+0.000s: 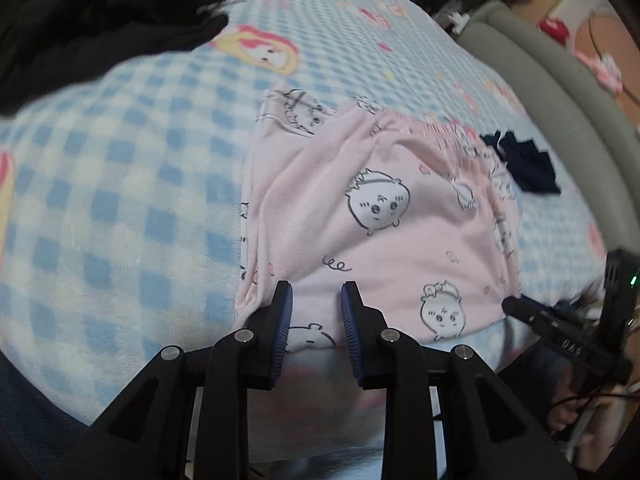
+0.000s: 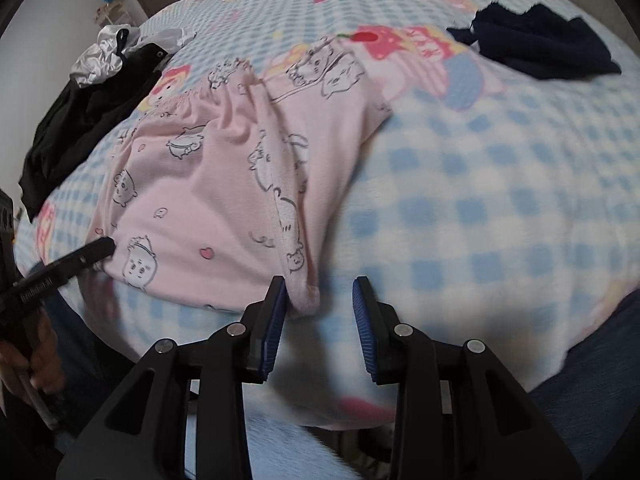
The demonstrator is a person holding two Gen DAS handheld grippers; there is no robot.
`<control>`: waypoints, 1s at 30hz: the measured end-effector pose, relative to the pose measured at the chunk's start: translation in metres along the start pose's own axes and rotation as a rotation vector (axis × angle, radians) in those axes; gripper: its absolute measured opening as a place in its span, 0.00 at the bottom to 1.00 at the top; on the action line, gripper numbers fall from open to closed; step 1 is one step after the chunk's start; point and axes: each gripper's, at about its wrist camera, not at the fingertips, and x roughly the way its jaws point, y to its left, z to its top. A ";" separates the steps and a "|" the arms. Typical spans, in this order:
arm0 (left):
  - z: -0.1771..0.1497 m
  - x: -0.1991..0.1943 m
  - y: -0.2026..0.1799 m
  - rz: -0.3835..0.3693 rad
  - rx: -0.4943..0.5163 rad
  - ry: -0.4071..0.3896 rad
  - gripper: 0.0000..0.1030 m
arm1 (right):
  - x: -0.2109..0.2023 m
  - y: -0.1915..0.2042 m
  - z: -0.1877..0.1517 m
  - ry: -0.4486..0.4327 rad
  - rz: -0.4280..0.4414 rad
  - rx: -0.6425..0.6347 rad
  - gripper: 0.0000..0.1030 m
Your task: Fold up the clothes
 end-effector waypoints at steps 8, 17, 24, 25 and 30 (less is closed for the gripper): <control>0.009 -0.016 -0.018 0.025 0.065 -0.059 0.39 | -0.036 0.004 0.019 -0.093 -0.123 -0.069 0.36; 0.072 0.013 -0.056 0.019 0.258 -0.080 0.41 | -0.004 0.102 0.088 -0.113 0.028 -0.354 0.44; 0.073 0.031 -0.015 0.142 0.207 -0.071 0.43 | 0.054 0.104 0.081 -0.056 -0.044 -0.293 0.43; 0.073 0.026 -0.003 0.108 0.162 -0.072 0.43 | 0.052 0.096 0.080 -0.064 -0.054 -0.270 0.42; 0.072 0.000 0.031 0.136 0.049 -0.142 0.39 | 0.034 0.057 0.076 -0.084 -0.127 -0.181 0.34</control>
